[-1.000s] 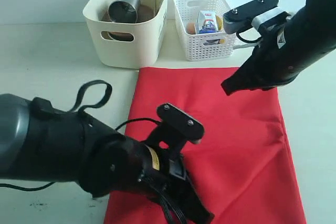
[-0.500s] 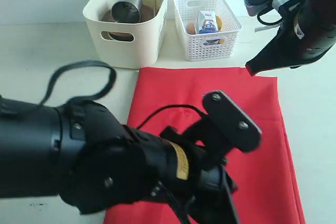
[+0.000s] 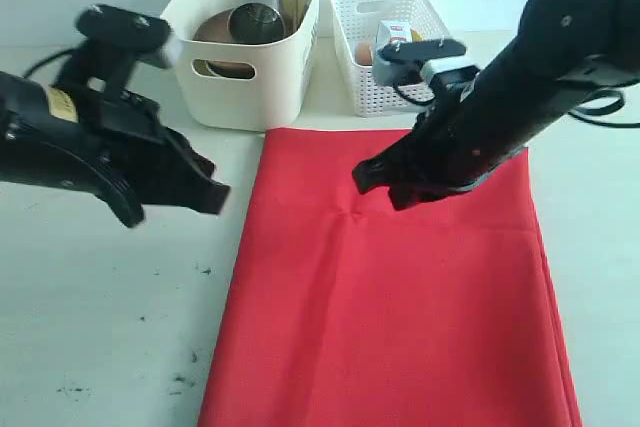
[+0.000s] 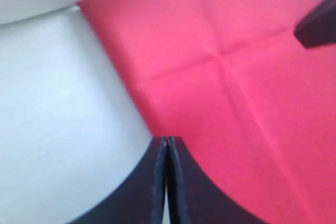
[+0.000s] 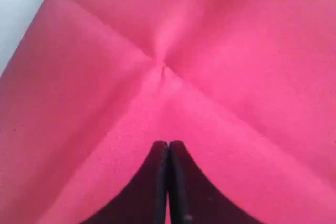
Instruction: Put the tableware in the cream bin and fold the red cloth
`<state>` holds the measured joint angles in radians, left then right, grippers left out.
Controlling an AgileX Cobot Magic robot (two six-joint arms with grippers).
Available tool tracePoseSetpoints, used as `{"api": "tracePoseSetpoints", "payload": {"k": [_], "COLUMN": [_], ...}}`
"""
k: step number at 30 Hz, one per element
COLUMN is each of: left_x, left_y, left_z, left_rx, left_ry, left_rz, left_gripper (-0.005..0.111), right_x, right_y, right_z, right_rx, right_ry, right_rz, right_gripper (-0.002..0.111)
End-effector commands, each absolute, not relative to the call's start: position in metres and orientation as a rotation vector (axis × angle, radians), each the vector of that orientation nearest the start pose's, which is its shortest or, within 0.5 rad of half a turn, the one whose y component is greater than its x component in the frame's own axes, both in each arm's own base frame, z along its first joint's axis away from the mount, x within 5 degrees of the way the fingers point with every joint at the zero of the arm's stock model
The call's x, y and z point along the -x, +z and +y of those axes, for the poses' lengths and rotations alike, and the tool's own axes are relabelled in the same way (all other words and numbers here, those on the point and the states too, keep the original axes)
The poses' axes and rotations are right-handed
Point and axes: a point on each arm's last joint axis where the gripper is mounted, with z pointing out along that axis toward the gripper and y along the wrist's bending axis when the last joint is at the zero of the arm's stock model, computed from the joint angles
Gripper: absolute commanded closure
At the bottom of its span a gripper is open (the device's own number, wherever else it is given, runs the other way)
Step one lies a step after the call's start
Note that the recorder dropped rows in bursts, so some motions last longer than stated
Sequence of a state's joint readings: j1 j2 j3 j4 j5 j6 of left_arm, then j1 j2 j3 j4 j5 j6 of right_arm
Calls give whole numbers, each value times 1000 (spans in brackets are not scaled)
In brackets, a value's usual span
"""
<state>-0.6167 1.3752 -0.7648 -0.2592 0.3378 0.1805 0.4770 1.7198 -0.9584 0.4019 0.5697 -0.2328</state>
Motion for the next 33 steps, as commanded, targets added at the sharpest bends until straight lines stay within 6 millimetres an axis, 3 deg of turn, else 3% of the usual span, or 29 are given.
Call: {"api": "tracePoseSetpoints", "payload": {"k": [1,7,13,16,22,27,33], "left_x": [-219,-222,-218,-216,-217,-217,-218], "left_y": [254,264,251,246,245,246,246], "left_z": [-126,-97,-90,-89,-89,-89,-89], "left_rx": [-581,-505,-570,-571,-567,-563,-560], "left_ry": [-355,-266,-195,-193,-192,-192,-194], "left_rz": [2345,2333,2358,2368,2357,2346,2342], "left_gripper": [104,104,104,104,104,104,104], "right_x": [-284,-283,-278,-276,-276,-289,-308], "right_y": [131,93,81,79,74,75,92], "right_z": [171,165,134,113,65,22,-15], "right_rx": [583,650,612,575,350,203,-37], "right_ry": [442,343,-91,-228,-267,-307,-354], "right_rz": [2859,2975,3066,3078,3171,3138,3077], "right_gripper": [108,108,108,108,108,108,108]}}
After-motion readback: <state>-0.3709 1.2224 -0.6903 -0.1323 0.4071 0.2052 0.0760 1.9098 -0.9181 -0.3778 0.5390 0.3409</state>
